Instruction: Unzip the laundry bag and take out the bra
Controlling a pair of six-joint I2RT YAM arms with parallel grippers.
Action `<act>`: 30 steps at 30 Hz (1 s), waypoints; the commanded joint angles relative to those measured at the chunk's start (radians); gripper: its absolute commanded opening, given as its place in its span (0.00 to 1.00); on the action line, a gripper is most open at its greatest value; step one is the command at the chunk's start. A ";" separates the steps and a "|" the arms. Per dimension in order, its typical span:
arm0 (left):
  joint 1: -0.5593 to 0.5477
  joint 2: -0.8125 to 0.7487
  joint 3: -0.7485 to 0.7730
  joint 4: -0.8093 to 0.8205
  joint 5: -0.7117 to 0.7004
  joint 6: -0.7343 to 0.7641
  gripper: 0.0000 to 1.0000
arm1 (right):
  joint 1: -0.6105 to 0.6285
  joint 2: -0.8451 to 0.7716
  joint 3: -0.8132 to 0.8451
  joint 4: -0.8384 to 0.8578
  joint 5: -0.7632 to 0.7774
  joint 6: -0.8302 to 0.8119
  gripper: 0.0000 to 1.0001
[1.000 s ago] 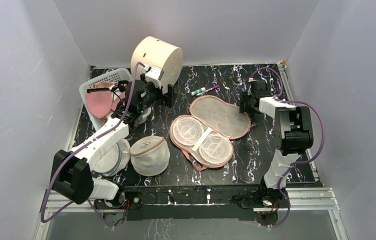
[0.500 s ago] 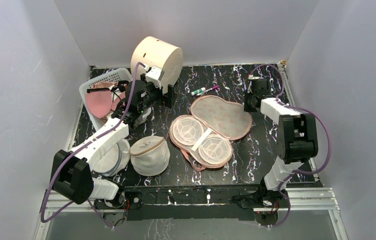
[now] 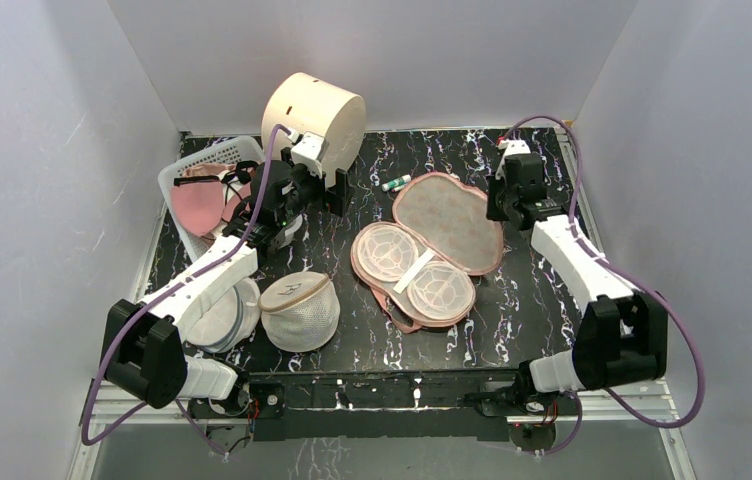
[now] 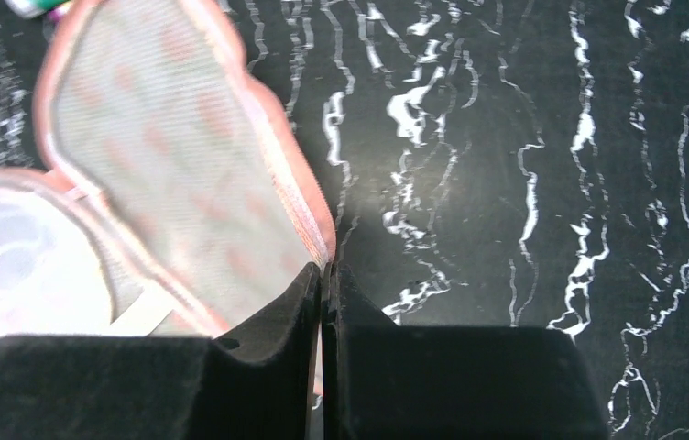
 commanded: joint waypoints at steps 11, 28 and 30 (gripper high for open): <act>0.000 -0.022 0.012 0.007 -0.005 0.008 0.98 | 0.408 -0.158 -0.139 -0.077 -0.139 0.181 0.00; 0.000 0.000 0.014 0.005 0.006 0.003 0.98 | 0.482 -0.196 -0.492 0.293 -0.449 0.431 0.03; 0.000 0.002 0.014 0.004 0.002 0.005 0.98 | 0.482 -0.203 -0.515 0.305 -0.434 0.437 0.03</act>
